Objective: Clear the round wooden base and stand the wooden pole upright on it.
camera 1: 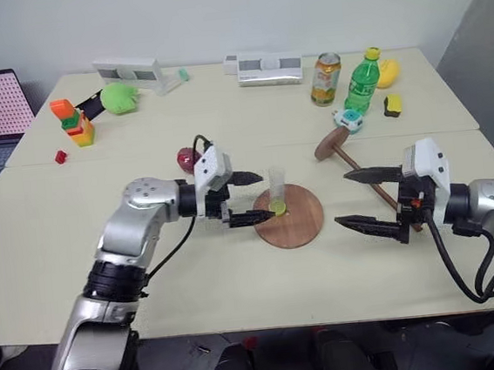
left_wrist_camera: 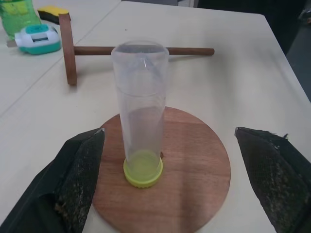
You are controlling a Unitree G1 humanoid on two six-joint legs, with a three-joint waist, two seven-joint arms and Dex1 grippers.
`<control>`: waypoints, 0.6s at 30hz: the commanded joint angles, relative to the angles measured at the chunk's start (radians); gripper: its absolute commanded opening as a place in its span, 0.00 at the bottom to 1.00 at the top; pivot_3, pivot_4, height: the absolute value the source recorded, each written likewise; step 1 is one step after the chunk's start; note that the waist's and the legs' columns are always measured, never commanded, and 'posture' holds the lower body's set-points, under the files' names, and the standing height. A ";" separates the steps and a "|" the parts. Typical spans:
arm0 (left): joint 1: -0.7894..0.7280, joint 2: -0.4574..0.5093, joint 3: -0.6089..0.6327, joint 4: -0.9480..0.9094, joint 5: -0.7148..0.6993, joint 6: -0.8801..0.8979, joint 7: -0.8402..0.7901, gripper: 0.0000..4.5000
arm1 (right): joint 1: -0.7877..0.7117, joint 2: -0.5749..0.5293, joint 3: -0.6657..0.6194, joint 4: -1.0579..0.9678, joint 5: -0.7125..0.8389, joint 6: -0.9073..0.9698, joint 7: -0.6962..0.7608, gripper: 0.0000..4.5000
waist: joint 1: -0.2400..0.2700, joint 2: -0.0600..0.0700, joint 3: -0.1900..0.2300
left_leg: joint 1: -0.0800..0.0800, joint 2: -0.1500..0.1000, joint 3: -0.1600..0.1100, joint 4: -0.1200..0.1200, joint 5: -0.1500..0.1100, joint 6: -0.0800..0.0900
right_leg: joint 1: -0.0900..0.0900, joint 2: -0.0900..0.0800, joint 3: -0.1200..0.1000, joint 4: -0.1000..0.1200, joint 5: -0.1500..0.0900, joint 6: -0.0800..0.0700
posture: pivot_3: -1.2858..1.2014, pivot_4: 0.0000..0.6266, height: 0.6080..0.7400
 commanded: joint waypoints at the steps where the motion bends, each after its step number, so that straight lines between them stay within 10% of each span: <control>1: -0.056 -0.051 -0.004 0.072 0.031 -0.041 0.040 1.00 | -0.009 -0.007 -0.038 -0.035 0.025 0.005 -0.017 0.99 | 0.000 0.000 0.000 | 0.000 0.000 0.000 0.000 0.000 0.000 | 0.000 0.000 0.000 0.000 0.000 0.000 | 0.52 0.24 1.00; 8: -0.107 -0.159 -0.008 0.201 0.074 -0.079 0.093 1.00 | 0.006 0.002 -0.045 -0.063 0.040 0.018 -0.053 0.99 | 0.000 0.000 0.000 | 0.000 0.000 0.000 0.000 0.000 0.000 | 0.000 0.000 0.000 0.000 0.000 0.000 | 0.52 0.24 1.00; 18: -0.102 -0.197 -0.007 0.250 0.108 -0.126 0.110 0.56 | 0.008 0.007 -0.047 -0.070 0.055 0.023 -0.083 1.00 | -0.002 0.000 0.000 | 0.000 0.000 0.000 0.000 0.000 0.000 | 0.000 0.000 0.000 0.001 0.000 0.000 | 0.52 0.24 1.00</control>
